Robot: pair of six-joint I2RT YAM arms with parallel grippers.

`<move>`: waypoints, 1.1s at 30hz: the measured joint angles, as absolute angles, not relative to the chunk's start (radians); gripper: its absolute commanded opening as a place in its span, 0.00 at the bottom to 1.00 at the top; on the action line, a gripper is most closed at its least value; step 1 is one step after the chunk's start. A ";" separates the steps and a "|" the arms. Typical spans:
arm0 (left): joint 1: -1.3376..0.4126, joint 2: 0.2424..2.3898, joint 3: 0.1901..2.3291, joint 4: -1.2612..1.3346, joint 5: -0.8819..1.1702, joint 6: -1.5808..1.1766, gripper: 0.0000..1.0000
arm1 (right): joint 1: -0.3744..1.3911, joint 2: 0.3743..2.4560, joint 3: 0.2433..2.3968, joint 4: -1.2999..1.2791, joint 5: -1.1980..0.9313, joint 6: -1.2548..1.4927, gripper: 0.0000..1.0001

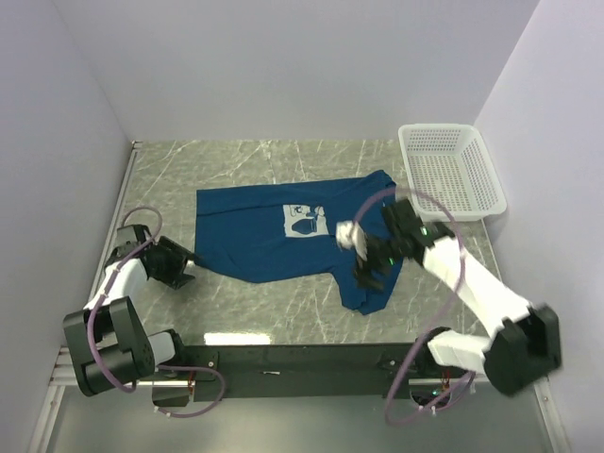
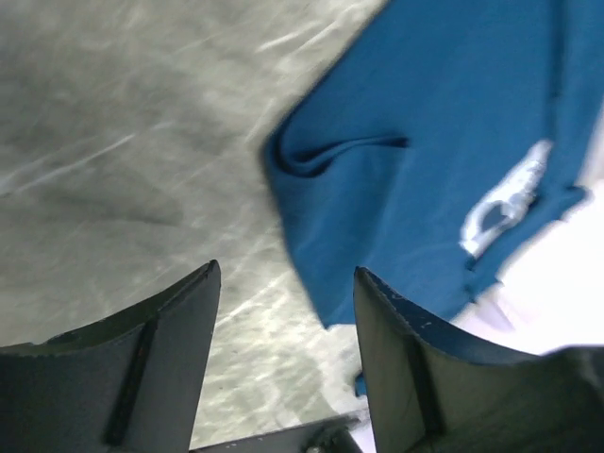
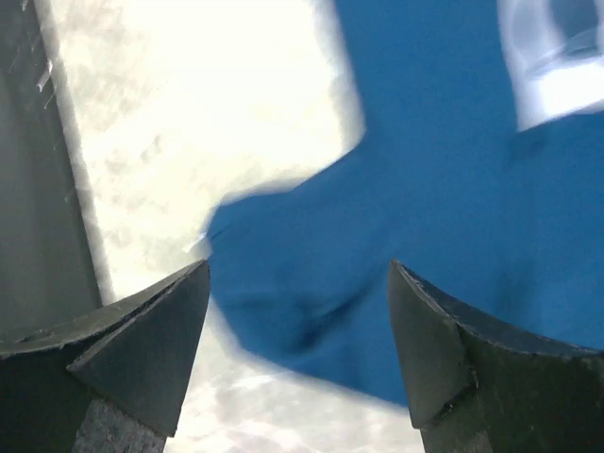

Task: Fold and stack the t-shirts

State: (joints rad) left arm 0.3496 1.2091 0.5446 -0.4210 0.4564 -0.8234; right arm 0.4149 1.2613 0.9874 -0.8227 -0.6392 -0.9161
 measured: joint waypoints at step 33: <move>-0.006 1.681 1.026 -0.618 0.159 -0.834 0.45 | 0.311 0.945 0.582 -0.811 -0.412 -0.872 0.81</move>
State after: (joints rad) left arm -0.0059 1.6814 1.0260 -0.6182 0.1593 -0.8337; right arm 0.3111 0.9455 0.5816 -0.8108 -0.4118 -0.8719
